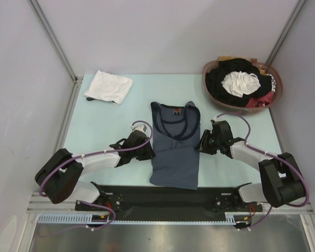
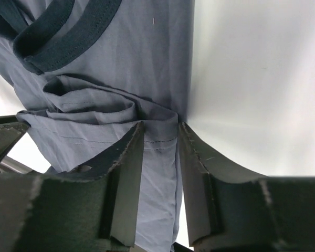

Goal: Fold and stack the tank tops

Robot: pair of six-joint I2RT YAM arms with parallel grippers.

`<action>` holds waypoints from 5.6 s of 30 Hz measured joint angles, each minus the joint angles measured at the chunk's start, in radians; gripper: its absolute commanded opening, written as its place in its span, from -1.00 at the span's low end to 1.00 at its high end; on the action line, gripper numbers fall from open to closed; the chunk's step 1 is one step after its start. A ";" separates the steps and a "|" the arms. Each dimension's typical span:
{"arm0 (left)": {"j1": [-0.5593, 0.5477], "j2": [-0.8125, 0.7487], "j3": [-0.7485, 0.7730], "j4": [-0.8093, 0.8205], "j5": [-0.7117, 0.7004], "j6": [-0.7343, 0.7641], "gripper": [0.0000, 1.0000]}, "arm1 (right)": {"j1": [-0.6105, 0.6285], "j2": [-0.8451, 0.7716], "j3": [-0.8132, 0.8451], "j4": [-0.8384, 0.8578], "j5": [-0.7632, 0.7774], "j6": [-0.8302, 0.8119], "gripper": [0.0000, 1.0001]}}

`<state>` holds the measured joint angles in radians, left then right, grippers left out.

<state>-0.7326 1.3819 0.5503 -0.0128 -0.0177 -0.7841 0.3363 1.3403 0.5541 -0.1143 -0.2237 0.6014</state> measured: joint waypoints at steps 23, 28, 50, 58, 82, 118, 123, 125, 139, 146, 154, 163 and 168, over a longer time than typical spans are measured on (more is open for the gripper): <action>0.002 0.029 0.037 0.034 -0.004 0.023 -0.72 | -0.005 -0.080 -0.003 0.005 -0.029 0.007 -1.00; 0.002 0.055 0.039 0.032 -0.003 0.026 -0.99 | -0.005 -0.080 -0.003 0.003 -0.029 0.008 -1.00; 0.055 -0.079 0.182 -0.066 -0.047 0.135 -0.99 | -0.048 -0.130 0.131 -0.098 -0.038 -0.031 -1.00; 0.086 -0.011 0.251 -0.068 -0.038 0.167 -0.99 | -0.067 -0.047 0.194 -0.097 -0.043 -0.045 -1.00; 0.130 0.201 0.371 -0.023 -0.002 0.201 -0.46 | -0.116 0.120 0.290 -0.053 -0.045 -0.055 -0.26; -0.301 -0.291 -0.195 -0.084 -0.084 -0.189 0.12 | 0.295 -0.536 -0.252 -0.359 -0.016 0.235 -0.17; -0.302 -0.259 -0.196 -0.032 -0.082 -0.206 0.13 | 0.295 -0.509 -0.264 -0.318 -0.004 0.248 -0.18; -0.302 -0.248 -0.196 -0.014 -0.082 -0.210 0.13 | 0.296 -0.508 -0.268 -0.299 0.001 0.255 -0.25; -0.302 -0.235 -0.196 -0.005 -0.080 -0.212 -0.07 | 0.300 -0.502 -0.285 -0.278 0.040 0.262 -1.00; -0.304 -0.239 -0.209 0.006 -0.080 -0.232 0.00 | 0.301 -0.516 -0.290 -0.285 0.041 0.262 -1.00; -0.317 -0.267 -0.232 0.004 -0.079 -0.245 -0.25 | 0.301 -0.502 -0.291 -0.268 0.035 0.262 -1.00; -0.319 -0.164 -0.186 0.028 -0.061 -0.254 -0.99 | 0.303 -0.531 -0.288 -0.310 0.035 0.260 -1.00; -0.320 -0.185 -0.177 -0.034 -0.020 -0.241 -0.99 | 0.304 -0.551 -0.256 -0.406 0.023 0.241 -1.00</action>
<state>-1.0523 1.1969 0.3729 -0.0463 -0.0376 -1.0248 0.6403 0.7891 0.2977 -0.5201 -0.2012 0.8421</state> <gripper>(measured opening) 0.014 0.010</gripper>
